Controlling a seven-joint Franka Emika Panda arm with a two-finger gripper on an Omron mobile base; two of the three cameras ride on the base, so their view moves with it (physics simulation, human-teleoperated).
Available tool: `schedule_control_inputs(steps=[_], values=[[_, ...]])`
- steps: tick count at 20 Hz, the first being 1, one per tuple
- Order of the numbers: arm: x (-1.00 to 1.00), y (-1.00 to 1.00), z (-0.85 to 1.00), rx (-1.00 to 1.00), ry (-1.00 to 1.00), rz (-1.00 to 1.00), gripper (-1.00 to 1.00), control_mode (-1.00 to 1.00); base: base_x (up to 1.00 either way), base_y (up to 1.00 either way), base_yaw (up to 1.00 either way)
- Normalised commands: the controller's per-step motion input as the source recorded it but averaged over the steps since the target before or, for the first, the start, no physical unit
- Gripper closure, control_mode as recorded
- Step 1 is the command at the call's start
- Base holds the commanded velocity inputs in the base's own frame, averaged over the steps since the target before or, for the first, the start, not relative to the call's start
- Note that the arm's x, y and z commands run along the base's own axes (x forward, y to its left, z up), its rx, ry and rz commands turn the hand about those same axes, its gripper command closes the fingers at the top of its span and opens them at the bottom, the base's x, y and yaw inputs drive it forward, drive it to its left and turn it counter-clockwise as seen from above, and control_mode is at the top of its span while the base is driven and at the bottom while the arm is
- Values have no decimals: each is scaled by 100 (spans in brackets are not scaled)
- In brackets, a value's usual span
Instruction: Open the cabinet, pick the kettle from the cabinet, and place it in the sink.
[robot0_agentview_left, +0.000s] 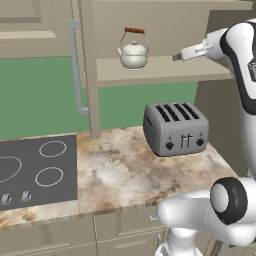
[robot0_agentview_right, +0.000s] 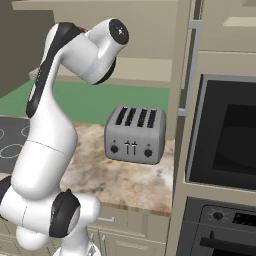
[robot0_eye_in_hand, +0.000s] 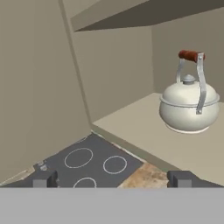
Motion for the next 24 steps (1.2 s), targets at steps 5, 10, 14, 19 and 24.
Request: schedule_control_inputs(steps=[5,10,14,19,24], values=[[28,2,0,0,-1,0,-100,-100,0,0,0],[28,11,-2,1,-11,0,-100,-100,0,0,0],[27,13,0,0,-15,0,-100,-100,0,0,0],[19,10,0,0,-12,-1,-100,-100,0,0,0],[21,0,8,2,-1,0,-100,-100,0,0,0]])
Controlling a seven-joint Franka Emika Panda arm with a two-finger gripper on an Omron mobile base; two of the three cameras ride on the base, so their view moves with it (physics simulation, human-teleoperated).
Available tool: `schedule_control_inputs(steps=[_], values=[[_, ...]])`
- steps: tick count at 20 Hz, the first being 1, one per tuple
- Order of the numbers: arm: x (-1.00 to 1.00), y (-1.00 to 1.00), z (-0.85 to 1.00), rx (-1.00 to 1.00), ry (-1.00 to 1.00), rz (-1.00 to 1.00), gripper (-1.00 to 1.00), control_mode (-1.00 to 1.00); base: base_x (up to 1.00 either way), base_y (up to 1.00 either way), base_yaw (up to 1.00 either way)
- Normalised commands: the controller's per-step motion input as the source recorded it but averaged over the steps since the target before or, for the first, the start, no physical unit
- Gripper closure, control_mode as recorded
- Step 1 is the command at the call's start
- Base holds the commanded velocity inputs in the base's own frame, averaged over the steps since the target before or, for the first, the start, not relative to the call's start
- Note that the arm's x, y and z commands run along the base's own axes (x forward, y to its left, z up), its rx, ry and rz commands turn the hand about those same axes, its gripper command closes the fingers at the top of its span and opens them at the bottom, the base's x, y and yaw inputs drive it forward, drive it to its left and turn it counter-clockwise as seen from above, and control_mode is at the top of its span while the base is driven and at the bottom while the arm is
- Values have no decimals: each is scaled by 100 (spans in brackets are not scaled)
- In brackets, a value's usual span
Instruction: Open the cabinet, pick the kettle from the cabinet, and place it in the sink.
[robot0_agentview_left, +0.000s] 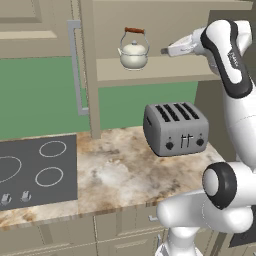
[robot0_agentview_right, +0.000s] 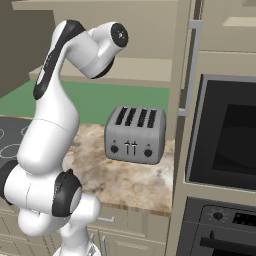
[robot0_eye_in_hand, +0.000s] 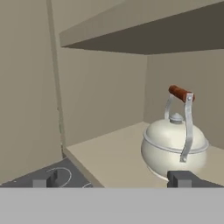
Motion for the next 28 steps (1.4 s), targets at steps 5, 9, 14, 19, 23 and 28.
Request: schedule_control_inputs(steps=[5,9,14,19,23,28], values=[[25,12,14,6,0,-2,-100,-100,0,0,0],[25,15,10,12,0,-1,-100,-100,0,0,0],[16,14,0,16,0,0,-100,-100,0,0,0],[18,10,-4,13,0,0,-100,-100,0,0,0],[22,3,0,2,1,0,-100,-100,0,0,0],[23,-1,0,-1,1,0,-100,-100,0,0,0]])
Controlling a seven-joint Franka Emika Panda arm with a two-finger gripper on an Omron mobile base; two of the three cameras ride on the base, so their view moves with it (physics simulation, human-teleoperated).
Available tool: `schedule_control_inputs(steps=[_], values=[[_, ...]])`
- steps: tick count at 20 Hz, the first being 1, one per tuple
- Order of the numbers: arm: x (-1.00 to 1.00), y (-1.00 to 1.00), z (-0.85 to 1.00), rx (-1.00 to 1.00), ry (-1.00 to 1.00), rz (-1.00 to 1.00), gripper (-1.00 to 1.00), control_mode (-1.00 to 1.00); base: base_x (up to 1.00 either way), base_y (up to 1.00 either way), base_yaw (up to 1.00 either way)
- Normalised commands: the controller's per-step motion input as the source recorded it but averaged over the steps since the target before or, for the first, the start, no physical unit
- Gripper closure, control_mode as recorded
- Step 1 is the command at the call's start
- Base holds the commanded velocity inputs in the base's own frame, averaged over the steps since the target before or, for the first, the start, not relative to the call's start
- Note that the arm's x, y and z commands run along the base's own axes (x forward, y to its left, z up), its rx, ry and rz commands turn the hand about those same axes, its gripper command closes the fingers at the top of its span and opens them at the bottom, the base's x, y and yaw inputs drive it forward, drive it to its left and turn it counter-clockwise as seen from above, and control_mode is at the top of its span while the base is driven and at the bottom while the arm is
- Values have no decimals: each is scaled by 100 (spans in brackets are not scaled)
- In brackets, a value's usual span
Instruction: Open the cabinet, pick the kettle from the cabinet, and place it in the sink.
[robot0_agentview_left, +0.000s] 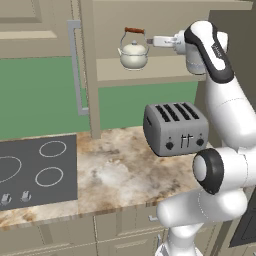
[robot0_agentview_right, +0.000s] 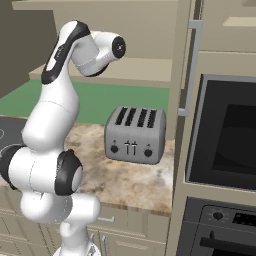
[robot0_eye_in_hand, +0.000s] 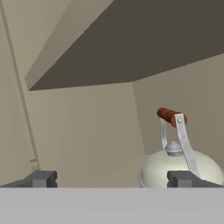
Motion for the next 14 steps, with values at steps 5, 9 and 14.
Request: schedule_control_inputs(steps=[5,9,14], values=[[18,-7,0,-4,7,0,-100,-100,0,0,0],[16,-2,-8,-1,12,0,-100,-100,0,0,0],[15,1,-14,0,9,0,-100,-100,0,0,0]])
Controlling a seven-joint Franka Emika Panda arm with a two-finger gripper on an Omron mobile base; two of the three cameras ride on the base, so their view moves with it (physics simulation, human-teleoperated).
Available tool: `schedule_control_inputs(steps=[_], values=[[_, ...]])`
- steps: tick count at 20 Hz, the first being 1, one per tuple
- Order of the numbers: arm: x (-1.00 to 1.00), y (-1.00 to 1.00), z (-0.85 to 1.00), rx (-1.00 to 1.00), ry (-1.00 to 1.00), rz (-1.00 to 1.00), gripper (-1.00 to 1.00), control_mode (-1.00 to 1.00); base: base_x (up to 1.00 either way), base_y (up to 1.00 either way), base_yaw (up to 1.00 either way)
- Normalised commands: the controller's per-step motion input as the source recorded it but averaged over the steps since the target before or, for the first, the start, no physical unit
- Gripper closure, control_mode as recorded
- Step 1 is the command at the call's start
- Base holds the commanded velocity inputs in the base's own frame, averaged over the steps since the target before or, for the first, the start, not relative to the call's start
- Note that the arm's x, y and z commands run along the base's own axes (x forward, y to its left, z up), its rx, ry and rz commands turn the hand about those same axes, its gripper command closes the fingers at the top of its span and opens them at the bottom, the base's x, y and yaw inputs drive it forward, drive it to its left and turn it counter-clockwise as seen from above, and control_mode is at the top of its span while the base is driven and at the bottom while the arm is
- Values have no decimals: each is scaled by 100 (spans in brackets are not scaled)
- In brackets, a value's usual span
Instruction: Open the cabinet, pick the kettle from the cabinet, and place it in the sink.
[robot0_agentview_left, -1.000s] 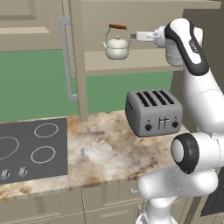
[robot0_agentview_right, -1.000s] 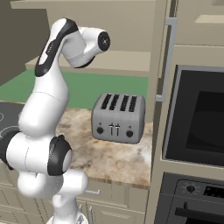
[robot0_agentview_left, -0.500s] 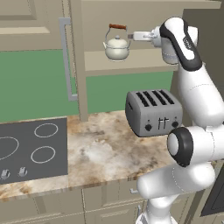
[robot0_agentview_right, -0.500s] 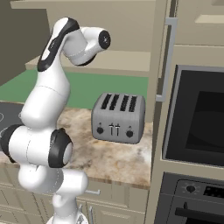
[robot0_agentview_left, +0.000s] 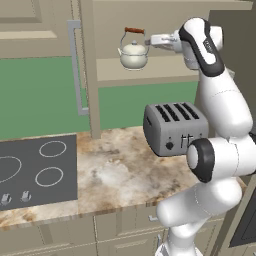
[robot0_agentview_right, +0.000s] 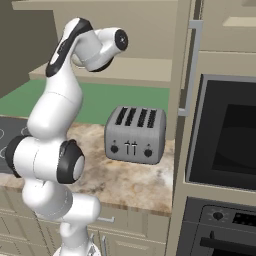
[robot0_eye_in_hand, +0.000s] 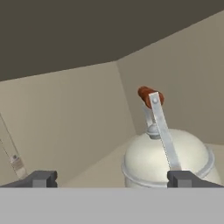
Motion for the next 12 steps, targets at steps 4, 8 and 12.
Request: schedule_control_inputs(steps=[4,8,12], values=[[15,4,-15,0,0,0,-100,-100,0,0,0],[22,0,-2,-1,-4,0,-100,-100,0,0,0],[22,3,0,-2,-9,0,-100,-100,0,0,0]])
